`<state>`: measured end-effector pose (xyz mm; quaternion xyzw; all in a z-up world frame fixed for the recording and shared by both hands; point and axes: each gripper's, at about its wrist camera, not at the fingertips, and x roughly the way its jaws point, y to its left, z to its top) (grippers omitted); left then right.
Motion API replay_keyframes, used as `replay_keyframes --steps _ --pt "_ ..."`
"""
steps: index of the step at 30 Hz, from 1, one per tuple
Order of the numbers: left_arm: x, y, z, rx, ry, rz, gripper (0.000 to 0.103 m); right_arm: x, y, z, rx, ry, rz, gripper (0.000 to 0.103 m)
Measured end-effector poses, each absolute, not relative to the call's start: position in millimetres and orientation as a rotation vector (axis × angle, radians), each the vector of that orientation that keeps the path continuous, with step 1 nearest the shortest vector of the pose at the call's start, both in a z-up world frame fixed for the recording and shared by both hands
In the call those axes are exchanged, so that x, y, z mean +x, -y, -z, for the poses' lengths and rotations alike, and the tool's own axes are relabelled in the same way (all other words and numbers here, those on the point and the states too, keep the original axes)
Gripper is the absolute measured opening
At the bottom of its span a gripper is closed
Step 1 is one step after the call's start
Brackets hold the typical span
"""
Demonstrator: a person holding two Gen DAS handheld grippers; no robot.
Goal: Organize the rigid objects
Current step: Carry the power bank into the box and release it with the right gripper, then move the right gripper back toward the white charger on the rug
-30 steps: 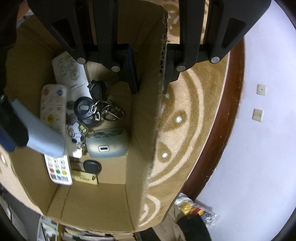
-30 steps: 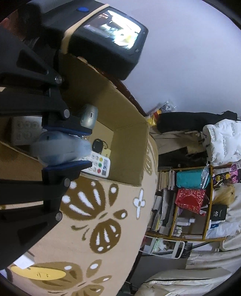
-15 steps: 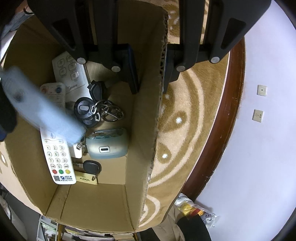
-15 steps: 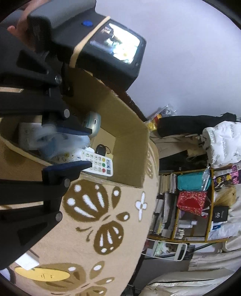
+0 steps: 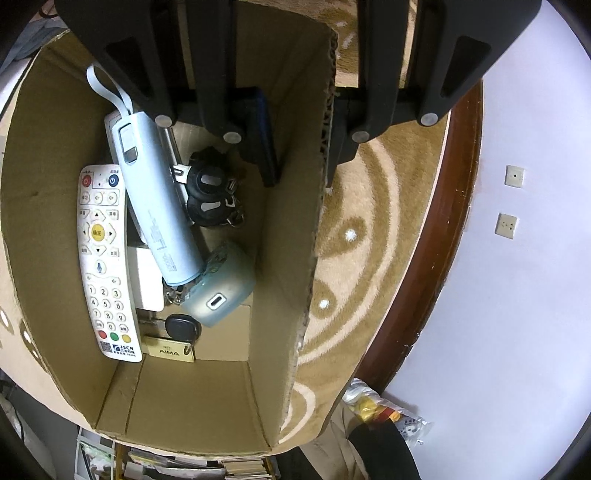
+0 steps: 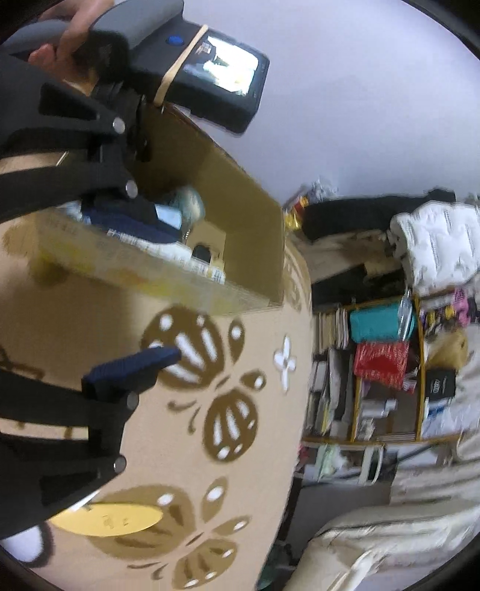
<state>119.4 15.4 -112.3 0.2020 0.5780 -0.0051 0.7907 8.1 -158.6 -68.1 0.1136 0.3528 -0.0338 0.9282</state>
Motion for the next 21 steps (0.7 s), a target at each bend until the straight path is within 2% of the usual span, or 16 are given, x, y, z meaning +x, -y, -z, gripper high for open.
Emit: replay_keyframes --steps 2,7,9,21 --pt "119.8 -14.8 112.1 0.433 -1.245 0.010 0.023 5.6 171.2 74.0 0.280 -0.745 0.111 0.072" --pt "120.4 -14.6 113.2 0.446 -1.251 0.006 0.024 -2.1 193.2 84.0 0.302 -0.768 0.250 0.096" --pt "120.7 -15.0 113.6 0.444 -1.256 0.005 0.024 -7.1 204.6 92.1 0.336 -0.789 0.308 0.102" --pt "123.1 -20.2 117.8 0.433 -1.282 0.010 0.024 -30.3 264.5 132.4 0.549 -0.946 0.629 0.102"
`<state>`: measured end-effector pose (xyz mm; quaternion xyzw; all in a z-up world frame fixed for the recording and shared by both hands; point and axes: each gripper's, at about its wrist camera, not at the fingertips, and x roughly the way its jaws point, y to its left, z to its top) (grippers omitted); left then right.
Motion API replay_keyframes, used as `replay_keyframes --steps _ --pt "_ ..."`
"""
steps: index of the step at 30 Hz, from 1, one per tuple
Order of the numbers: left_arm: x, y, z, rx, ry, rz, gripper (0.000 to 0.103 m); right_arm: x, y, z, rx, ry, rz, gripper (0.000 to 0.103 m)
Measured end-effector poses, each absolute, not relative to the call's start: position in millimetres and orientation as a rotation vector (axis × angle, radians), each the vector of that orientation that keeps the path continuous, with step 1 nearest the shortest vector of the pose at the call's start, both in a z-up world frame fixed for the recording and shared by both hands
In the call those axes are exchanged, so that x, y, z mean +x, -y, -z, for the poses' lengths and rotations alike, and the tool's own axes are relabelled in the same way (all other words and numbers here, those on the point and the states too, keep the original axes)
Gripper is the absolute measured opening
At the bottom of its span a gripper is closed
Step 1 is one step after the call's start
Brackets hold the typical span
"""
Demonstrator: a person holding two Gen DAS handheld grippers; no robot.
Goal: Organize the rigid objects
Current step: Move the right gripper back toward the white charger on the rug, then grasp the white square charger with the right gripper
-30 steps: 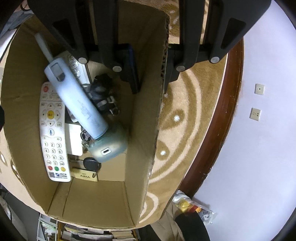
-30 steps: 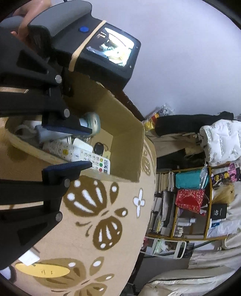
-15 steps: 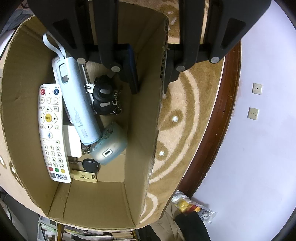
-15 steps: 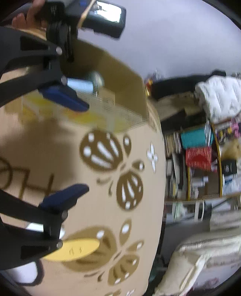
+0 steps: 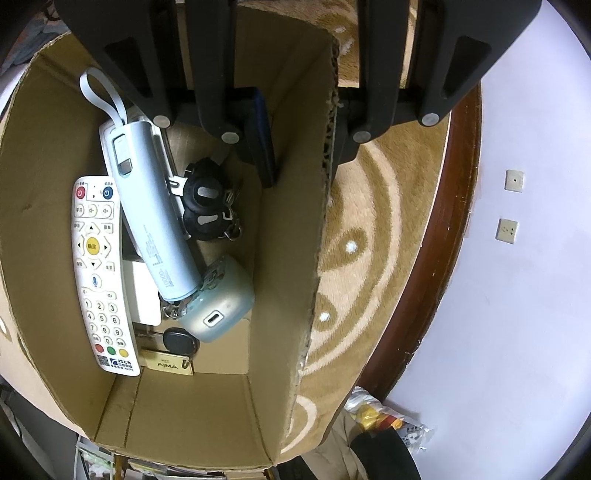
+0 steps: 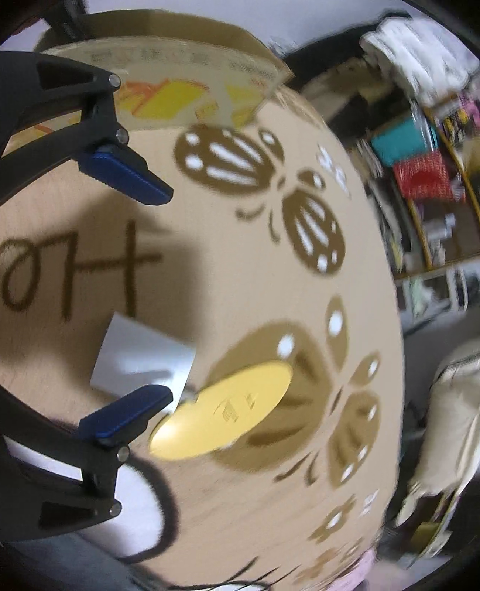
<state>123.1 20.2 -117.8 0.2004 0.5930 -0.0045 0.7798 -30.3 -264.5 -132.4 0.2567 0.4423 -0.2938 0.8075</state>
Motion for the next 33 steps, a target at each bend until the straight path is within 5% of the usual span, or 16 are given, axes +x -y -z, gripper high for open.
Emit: replay_keyframes --steps 9,17,24,33 --pt "123.4 -21.2 118.2 0.443 -1.280 0.009 0.024 -40.4 285.0 156.0 0.704 -1.002 0.661 0.100" --pt "124.5 -19.2 121.6 0.446 -1.290 0.008 0.024 -40.4 290.5 159.8 0.703 -1.016 0.691 0.084" --pt "124.3 -17.8 123.1 0.450 -1.291 0.014 0.024 -46.7 302.0 174.3 0.799 -1.059 0.715 0.056" --pt "122.7 -17.5 129.1 0.457 -1.309 0.018 0.024 -45.2 299.5 173.9 0.788 -1.057 0.725 0.056"
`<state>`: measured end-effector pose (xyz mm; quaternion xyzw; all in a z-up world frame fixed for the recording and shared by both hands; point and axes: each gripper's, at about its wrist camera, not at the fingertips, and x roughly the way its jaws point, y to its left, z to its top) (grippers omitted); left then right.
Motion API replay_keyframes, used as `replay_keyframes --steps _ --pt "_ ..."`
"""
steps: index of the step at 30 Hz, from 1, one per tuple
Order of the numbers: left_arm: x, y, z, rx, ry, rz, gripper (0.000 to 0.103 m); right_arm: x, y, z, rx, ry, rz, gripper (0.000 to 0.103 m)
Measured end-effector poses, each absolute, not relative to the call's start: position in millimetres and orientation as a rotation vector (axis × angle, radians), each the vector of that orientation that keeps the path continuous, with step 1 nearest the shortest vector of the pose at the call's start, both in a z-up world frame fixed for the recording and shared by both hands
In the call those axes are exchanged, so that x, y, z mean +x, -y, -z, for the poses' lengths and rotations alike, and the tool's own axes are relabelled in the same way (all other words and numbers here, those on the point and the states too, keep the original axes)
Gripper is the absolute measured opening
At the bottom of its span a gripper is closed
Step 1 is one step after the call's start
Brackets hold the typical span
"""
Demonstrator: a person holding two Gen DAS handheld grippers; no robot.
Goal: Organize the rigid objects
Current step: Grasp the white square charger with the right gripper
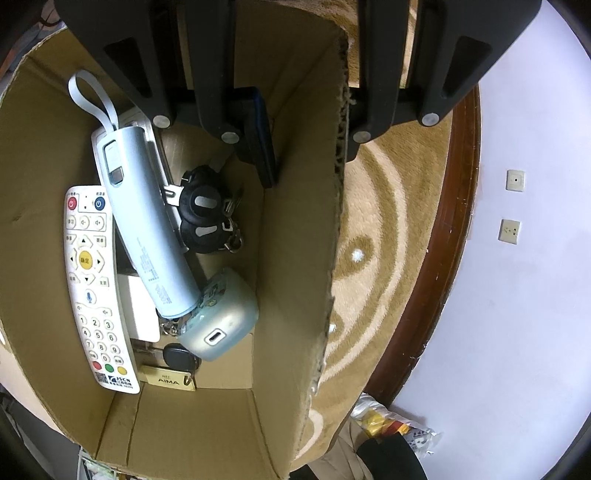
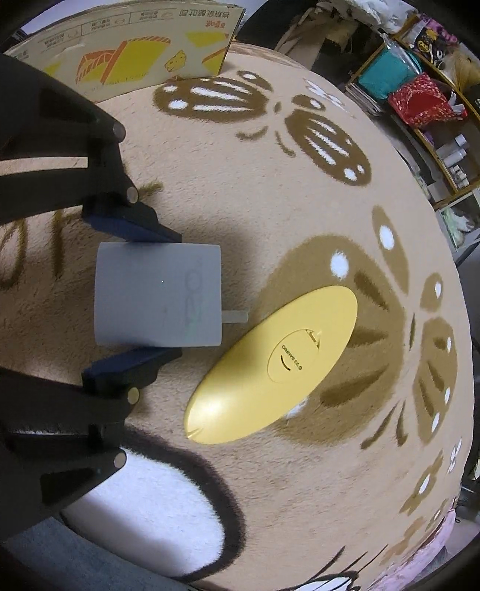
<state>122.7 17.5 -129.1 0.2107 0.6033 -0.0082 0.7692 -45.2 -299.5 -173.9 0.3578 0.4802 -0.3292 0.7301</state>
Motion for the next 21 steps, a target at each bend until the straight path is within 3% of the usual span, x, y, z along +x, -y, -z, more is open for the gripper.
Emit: replay_keyframes --steps 21 --pt "125.6 -22.7 133.1 0.453 -1.326 0.017 0.024 -1.3 238.7 145.7 0.650 -0.951 0.442 0.055"
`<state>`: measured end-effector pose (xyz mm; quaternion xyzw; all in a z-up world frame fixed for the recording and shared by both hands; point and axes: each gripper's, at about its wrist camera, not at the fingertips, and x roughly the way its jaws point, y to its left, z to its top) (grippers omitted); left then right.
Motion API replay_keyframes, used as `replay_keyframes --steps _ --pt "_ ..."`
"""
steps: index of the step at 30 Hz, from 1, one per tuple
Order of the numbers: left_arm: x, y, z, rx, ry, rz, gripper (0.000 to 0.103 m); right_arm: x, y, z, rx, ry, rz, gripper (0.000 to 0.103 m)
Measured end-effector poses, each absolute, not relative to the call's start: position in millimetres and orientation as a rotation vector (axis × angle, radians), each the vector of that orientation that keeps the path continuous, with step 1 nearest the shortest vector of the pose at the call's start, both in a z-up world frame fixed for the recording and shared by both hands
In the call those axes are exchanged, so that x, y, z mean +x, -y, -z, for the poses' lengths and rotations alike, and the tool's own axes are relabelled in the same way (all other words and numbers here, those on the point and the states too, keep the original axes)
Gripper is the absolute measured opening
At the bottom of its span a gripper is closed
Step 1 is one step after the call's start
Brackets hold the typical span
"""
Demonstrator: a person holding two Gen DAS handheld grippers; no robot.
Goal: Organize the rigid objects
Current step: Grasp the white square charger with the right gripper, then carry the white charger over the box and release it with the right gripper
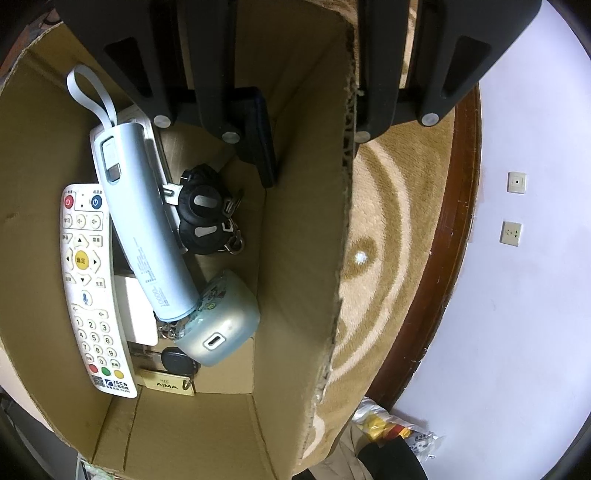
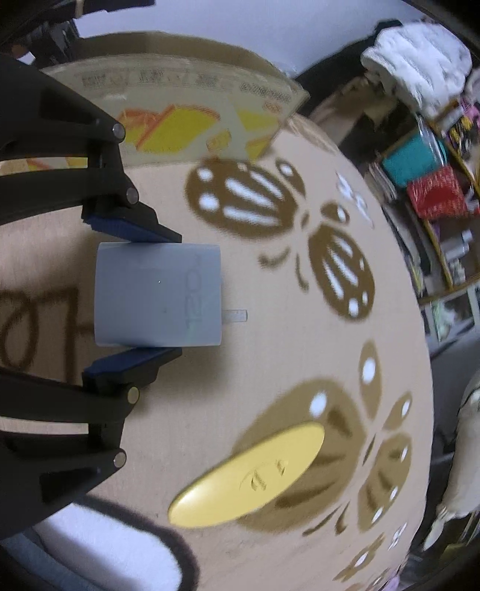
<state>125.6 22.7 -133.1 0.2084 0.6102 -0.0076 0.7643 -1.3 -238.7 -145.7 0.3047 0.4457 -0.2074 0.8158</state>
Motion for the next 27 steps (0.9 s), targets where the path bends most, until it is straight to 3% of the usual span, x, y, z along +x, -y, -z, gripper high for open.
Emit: replay_keyframes --steps 15,27 --pt "122.2 -29.6 135.7 0.425 -1.319 0.022 0.024 18.2 180.6 62.0 0.443 -0.611 0.147 0.055" --pt "122.4 -41.8 133.5 0.391 -1.322 0.038 0.024 34.2 127.0 48.9 0.292 -0.585 -0.016 0.055"
